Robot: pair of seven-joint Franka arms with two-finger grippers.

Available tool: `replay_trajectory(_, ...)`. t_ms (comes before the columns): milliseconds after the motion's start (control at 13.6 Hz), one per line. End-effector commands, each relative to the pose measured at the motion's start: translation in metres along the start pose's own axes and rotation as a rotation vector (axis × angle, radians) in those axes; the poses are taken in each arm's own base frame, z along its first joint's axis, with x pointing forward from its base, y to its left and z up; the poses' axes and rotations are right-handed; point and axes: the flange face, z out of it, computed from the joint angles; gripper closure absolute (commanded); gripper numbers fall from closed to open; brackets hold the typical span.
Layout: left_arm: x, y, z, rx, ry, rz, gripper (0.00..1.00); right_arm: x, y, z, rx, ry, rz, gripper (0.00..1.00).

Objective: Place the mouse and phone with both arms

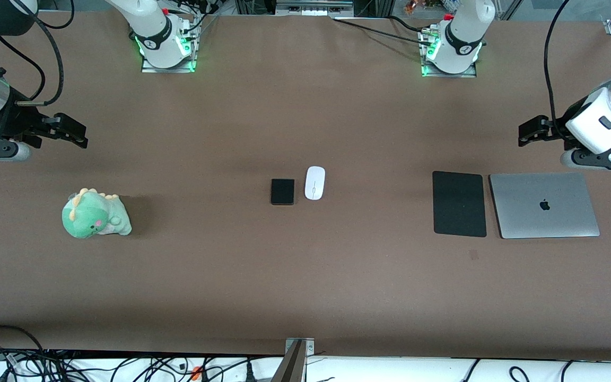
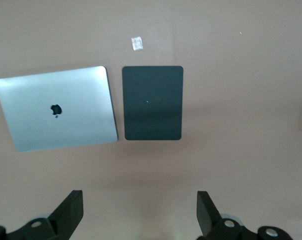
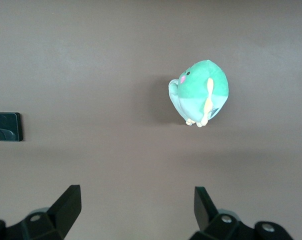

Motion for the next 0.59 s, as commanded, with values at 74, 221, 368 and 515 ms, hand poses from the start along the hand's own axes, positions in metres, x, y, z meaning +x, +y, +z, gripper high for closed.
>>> replay_trajectory(74, 0.015, 0.046, 0.038, -0.039, -0.124, 0.091, 0.0, 0.002, 0.003, -0.006, 0.014, 0.013, -0.007, 0.0)
replay_trajectory(221, 0.031, 0.071, 0.074, -0.045, -0.192, 0.13, 0.0, 0.002, 0.003, -0.006, 0.009, 0.014, -0.006, 0.0)
replay_trajectory(368, 0.058, 0.107, 0.12, -0.05, -0.205, 0.179, 0.0, 0.002, 0.003, -0.006, 0.008, 0.015, -0.007, 0.0)
replay_trajectory(515, 0.072, 0.147, 0.142, -0.046, -0.148, 0.23, 0.0, 0.002, 0.003, -0.006, 0.008, 0.015, -0.007, 0.0)
